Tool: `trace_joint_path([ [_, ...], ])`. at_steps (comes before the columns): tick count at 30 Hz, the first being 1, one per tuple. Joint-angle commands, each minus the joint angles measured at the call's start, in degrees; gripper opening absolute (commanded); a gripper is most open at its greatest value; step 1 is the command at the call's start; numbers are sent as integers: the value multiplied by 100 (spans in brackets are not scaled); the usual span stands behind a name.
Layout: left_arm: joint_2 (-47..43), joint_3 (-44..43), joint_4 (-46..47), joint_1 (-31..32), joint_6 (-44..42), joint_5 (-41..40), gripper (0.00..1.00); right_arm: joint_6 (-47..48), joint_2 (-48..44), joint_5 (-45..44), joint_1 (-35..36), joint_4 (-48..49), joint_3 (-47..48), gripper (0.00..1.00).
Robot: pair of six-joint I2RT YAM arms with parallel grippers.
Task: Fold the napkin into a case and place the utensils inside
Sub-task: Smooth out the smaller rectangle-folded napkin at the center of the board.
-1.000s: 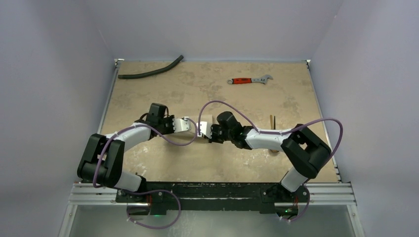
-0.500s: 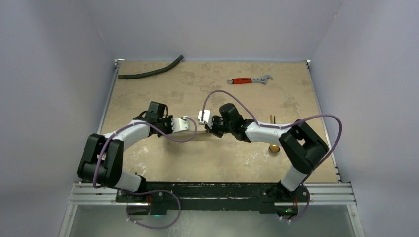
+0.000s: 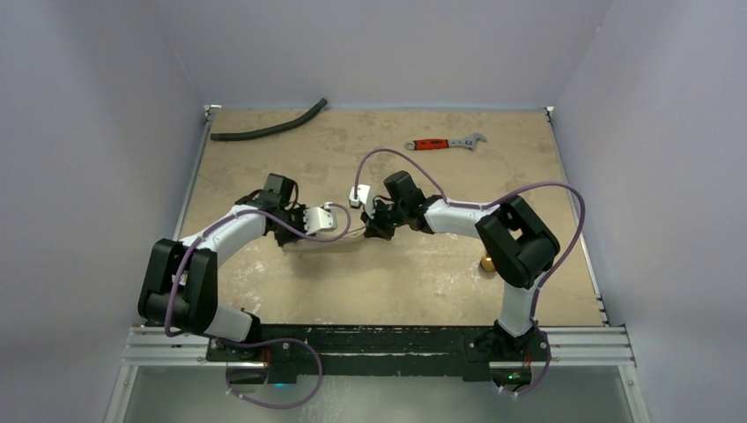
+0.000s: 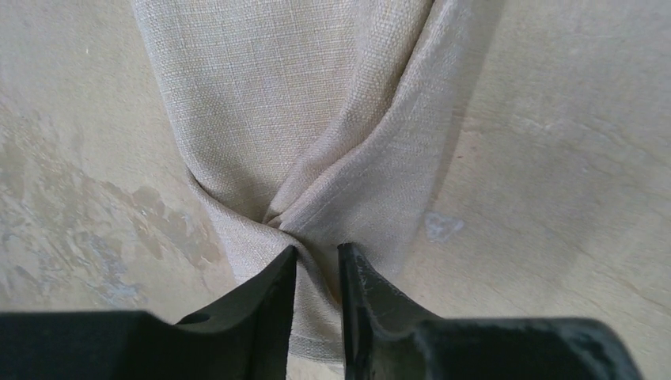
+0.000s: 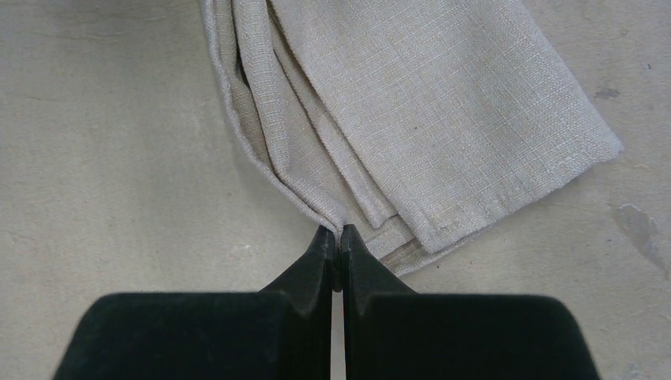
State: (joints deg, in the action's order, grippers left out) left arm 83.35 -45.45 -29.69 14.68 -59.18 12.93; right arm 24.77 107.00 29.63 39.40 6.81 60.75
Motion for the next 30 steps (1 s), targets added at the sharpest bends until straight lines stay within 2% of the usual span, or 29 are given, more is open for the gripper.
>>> trace_joint_path([
  [1, -21, -454, -714, -35, 93, 470, 30, -157, -12, 349, -12, -141, 150, 0],
  [3, -25, -552, -851, -30, 105, 623, 42, -166, 0, 355, -15, -125, 152, 0],
  [6, -38, -670, -1056, -33, 138, 833, 46, -157, 5, 350, -11, -121, 165, 0],
  [11, 12, -986, -1375, -95, 135, 1160, 46, -175, 5, 359, -7, -105, 167, 0],
  [18, 445, -1767, -1587, -518, 219, 1834, 46, -166, -26, 359, -10, 0, 95, 0],
  [24, 1233, -2365, -815, -591, 1042, 1988, 44, -216, -49, 352, -7, 49, 115, 0],
  [30, 2280, -2994, -79, -224, 1966, 1746, 39, -227, 28, 298, -10, -38, 262, 0],
])
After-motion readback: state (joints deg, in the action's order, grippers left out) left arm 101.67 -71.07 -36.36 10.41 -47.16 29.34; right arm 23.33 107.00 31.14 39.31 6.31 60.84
